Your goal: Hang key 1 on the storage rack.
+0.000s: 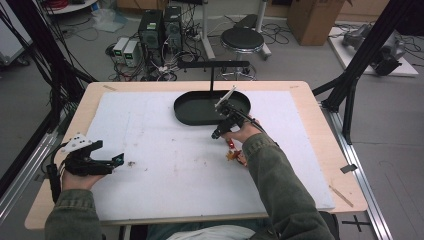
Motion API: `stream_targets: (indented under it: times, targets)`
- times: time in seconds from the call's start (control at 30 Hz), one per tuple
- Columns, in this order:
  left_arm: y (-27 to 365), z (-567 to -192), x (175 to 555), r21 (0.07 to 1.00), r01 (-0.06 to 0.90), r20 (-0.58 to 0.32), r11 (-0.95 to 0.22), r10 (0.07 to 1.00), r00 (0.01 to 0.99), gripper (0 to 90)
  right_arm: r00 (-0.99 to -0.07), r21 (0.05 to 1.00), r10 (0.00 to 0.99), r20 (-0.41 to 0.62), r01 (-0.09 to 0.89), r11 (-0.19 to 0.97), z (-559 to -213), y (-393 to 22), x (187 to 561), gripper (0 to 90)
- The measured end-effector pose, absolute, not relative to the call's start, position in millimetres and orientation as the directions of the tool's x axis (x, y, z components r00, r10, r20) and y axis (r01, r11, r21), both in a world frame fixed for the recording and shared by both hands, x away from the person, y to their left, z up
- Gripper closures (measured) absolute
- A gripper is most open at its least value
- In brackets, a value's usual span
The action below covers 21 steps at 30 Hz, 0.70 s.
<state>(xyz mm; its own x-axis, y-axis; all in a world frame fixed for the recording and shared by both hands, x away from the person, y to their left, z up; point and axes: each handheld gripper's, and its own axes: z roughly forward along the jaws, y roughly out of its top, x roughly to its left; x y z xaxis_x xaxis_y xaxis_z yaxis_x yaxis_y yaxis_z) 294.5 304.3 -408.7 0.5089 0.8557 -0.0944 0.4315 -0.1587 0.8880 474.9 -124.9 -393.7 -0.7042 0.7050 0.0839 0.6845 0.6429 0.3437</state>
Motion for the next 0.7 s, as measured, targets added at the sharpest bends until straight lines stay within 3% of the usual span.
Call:
stream_targets:
  times: [0.5,0.57,0.63,0.7]
  targets:
    - [303,-410,295,0.883,0.437,-0.089,-0.171,0.852,0.515,1.9,-0.631,0.275,0.775,0.043,0.753,0.598,-409,-123,483,48.1]
    - [303,-410,295,0.883,0.436,-0.089,-0.172,0.852,0.515,1.9,-0.631,0.254,0.775,0.023,0.754,0.606,-414,-121,482,54.8]
    - [303,-410,295,0.884,0.436,-0.092,-0.167,0.853,0.514,1.9,-0.610,0.259,0.793,0.017,0.768,0.585,-412,-121,482,70.9]
    - [304,-409,295,0.884,0.435,-0.087,-0.172,0.852,0.516,1.9,-0.593,0.263,0.804,0.031,0.781,0.566,-411,-123,483,74.4]
